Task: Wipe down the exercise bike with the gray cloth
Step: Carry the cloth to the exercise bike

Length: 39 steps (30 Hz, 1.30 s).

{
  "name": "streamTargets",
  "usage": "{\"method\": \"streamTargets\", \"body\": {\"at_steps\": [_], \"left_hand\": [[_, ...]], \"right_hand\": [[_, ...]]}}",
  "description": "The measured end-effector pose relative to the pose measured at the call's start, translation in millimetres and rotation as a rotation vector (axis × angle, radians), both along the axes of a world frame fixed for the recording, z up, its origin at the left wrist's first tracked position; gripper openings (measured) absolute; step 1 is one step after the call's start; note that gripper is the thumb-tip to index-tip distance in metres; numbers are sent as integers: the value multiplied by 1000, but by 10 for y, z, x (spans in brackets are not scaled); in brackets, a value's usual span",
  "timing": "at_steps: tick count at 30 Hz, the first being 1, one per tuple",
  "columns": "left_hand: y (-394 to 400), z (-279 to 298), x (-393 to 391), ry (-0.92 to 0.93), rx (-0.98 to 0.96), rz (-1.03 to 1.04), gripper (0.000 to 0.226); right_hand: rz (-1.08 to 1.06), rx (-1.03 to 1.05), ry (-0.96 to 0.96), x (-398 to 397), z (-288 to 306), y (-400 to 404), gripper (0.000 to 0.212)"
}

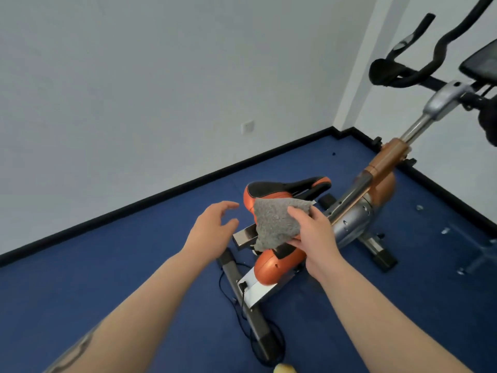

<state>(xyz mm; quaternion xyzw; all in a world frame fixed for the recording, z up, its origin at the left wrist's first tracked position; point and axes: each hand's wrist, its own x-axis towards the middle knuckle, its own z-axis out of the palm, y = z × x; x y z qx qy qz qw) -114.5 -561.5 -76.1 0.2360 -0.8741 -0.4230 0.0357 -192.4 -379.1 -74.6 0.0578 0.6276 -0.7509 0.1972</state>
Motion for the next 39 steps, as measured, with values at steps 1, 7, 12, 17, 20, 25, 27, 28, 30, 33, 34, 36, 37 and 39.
{"method": "streamTargets", "body": {"at_steps": [1, 7, 12, 17, 20, 25, 27, 28, 30, 33, 34, 36, 37, 39], "left_hand": [[-51, 1, -6, 2, 1, -6, 36], [-353, -86, 72, 23, 5, 48, 35], [-678, -170, 94, 18, 25, 54, 35], [-1254, -279, -104, 9, 56, -4, 36], [-1709, -349, -261, -17, 40, -96, 35], [-2632, -432, -415, -54, 27, -186, 32], [-2912, -453, -528, -59, 19, -205, 32], [-2988, -459, -595, -64, 19, -224, 32], [-3028, -470, -747, -66, 31, -286, 33], [-2956, -522, -1020, -64, 67, -398, 34], [-2930, -546, -1125, -60, 82, -424, 34], [-2912, -592, -1337, -61, 100, -472, 34], [-2931, -611, -1440, -64, 97, -497, 33], [-3037, -635, -1647, -87, 76, -528, 34]], "right_hand": [[6, 13, 6, 6, 1, -61, 8], [80, 15, 27, -23, -78, -481, 9], [96, 64, 11, 13, -126, -866, 9], [37, 84, -16, -13, -272, -1422, 7], [-58, 83, -69, -22, -390, -1846, 6], [-175, 100, -112, -75, -542, -2509, 5], [-220, 99, -105, -112, -549, -2710, 4], [-233, 106, -98, -122, -538, -2780, 5], [-246, 163, -60, -129, -534, -2872, 5], [-257, 297, 42, -219, -535, -2938, 3], [-267, 350, 75, -285, -547, -2948, 3], [-294, 418, 107, -474, -587, -2969, 4], [-315, 417, 98, -588, -613, -2989, 4], [-360, 377, 64, -828, -651, -3055, 4]]}}
